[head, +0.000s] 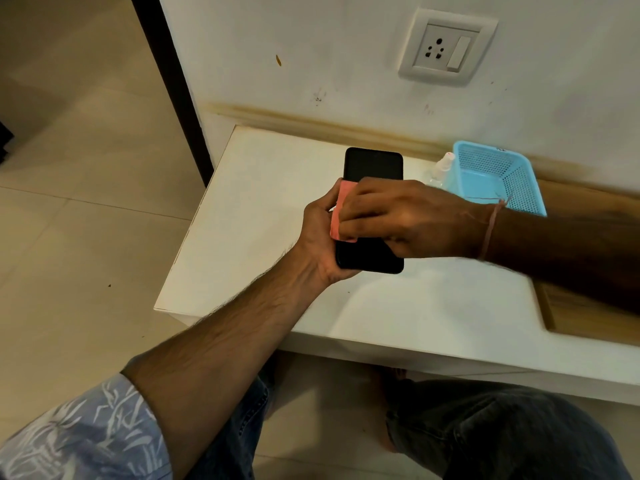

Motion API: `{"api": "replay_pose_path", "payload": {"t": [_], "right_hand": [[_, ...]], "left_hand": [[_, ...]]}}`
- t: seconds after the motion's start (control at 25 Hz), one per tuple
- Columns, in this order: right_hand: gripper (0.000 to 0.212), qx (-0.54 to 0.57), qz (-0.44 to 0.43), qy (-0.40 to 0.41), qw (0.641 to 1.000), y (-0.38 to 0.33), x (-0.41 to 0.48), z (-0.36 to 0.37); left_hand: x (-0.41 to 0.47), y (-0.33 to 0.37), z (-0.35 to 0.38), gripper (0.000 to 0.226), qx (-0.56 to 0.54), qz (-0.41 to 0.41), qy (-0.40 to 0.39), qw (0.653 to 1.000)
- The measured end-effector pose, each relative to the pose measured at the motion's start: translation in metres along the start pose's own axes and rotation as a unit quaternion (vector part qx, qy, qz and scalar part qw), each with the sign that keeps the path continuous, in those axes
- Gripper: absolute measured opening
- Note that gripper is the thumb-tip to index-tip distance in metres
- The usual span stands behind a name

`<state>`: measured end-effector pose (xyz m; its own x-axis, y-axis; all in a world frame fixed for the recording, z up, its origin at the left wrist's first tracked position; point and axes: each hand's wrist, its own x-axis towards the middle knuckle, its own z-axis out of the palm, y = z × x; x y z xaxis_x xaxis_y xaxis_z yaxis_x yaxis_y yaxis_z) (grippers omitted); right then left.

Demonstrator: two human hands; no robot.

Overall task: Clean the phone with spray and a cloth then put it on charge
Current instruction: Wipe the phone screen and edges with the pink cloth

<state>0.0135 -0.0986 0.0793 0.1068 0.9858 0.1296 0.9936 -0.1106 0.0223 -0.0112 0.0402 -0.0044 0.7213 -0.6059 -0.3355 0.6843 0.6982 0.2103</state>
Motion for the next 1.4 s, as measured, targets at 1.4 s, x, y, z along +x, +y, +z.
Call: {"api": "replay_pose_path", "payload": {"t": [1.4], "right_hand": [[0.041, -0.080, 0.407, 0.199, 0.888, -0.083, -0.035, 0.056]], "left_hand": [[0.012, 0.003, 0.001, 0.074, -0.017, 0.184, 0.085, 0.979]]}}
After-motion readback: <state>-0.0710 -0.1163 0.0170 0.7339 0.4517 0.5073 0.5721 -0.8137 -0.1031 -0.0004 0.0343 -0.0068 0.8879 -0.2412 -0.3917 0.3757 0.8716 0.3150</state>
